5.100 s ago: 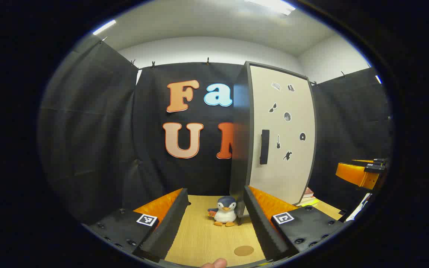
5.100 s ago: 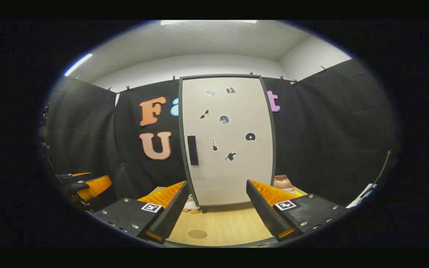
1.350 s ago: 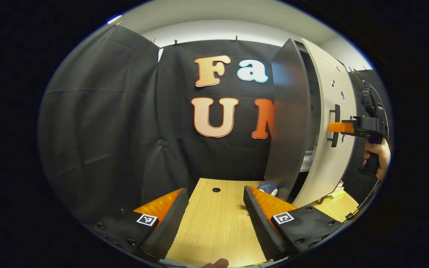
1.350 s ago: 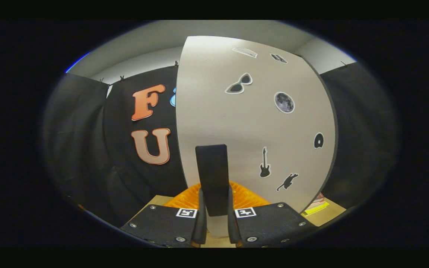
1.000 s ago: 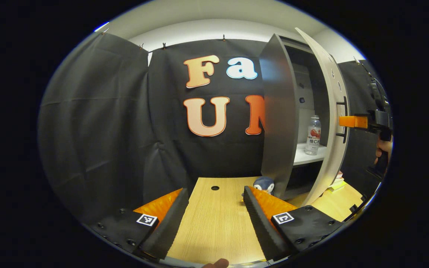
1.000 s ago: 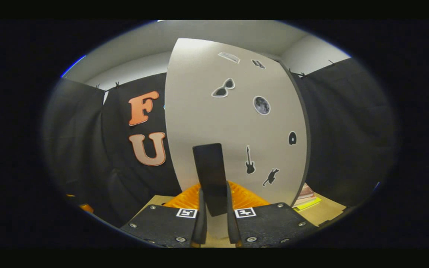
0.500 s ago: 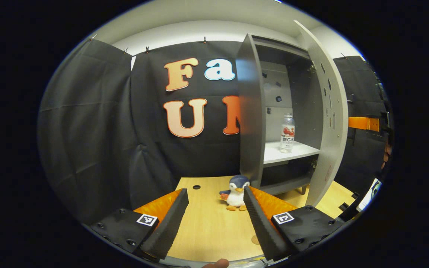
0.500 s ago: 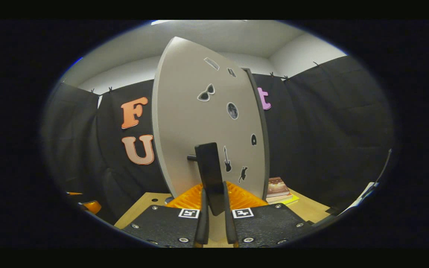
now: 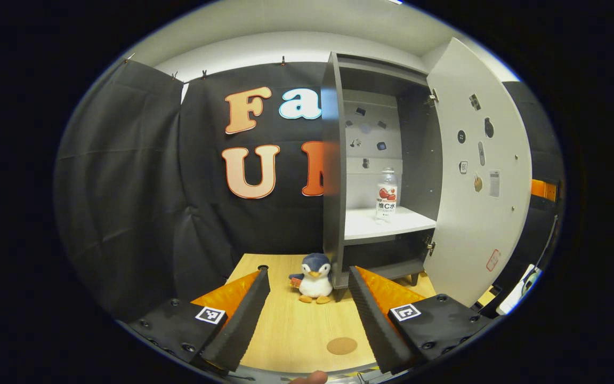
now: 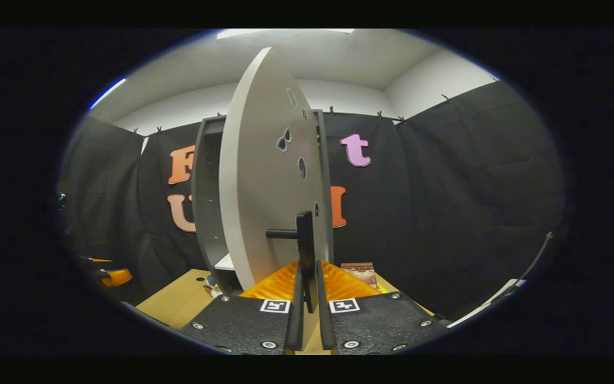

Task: Open the cabinet door with the right hand, grasp the bottle in the cabinet with the left hand and place it on the coaster, then close the cabinet door with the right hand.

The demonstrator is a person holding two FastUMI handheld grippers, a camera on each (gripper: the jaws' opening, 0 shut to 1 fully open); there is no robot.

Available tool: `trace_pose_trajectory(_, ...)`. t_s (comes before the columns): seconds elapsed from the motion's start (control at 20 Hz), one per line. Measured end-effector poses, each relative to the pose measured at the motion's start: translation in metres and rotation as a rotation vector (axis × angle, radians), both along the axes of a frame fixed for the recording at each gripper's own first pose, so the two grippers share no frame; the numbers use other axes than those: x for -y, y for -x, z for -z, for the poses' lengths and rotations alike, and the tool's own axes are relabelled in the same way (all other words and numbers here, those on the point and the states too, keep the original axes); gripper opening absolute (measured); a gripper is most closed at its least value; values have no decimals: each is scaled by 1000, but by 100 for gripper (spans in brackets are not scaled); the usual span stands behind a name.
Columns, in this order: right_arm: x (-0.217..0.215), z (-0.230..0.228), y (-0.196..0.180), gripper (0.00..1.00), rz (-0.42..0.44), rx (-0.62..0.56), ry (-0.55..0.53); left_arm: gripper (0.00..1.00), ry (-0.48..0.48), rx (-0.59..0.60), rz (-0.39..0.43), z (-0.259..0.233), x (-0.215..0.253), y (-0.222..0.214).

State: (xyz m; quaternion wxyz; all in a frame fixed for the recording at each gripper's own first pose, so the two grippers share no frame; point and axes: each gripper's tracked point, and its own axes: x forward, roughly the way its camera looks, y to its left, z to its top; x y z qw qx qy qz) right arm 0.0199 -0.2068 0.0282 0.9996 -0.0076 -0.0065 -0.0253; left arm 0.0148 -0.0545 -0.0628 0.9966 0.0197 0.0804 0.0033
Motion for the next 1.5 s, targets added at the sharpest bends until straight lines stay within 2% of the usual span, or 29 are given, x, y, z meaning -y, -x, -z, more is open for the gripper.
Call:
trace_pose_trajectory(0.05,11,2,-1,9,-7,-10,-7,96,-2,5,-13,-2,3,3)
trace_pose_trajectory(0.1,21,1,-1,12,-12,-5,-1,97,-4,5,-27,-2,5,5)
trace_pose_trajectory(0.2,39,0,0,12,-20,-2,11,97,-6,-3,-43,1,13,9)
trace_pose_trajectory(0.3,57,-4,0,8,-29,2,8,97,-15,-4,-60,-1,18,13)
trace_pose_trajectory(0.35,64,-3,-2,0,-36,-2,4,97,-17,-3,-68,-2,20,14)
trace_pose_trajectory(0.4,69,-2,-2,6,-45,-2,8,97,-16,1,-73,-4,24,14)
trace_pose_trajectory(0.45,72,-3,-3,6,-56,-2,5,97,-12,5,-76,-6,27,14)
trace_pose_trajectory(0.5,74,-3,-4,0,-70,-1,0,96,-10,4,-78,-6,31,14)
trace_pose_trajectory(0.55,77,-2,-3,6,-78,-2,-5,96,-9,-1,-82,-6,34,15)
trace_pose_trajectory(0.95,81,2,2,6,-114,-13,1,97,0,31,-82,-26,61,23)
trace_pose_trajectory(1.3,73,-7,62,6,-88,46,2,96,8,40,-75,-34,74,21)
trace_pose_trajectory(1.5,40,-10,102,6,-117,68,-26,96,6,43,-28,-32,91,-2)
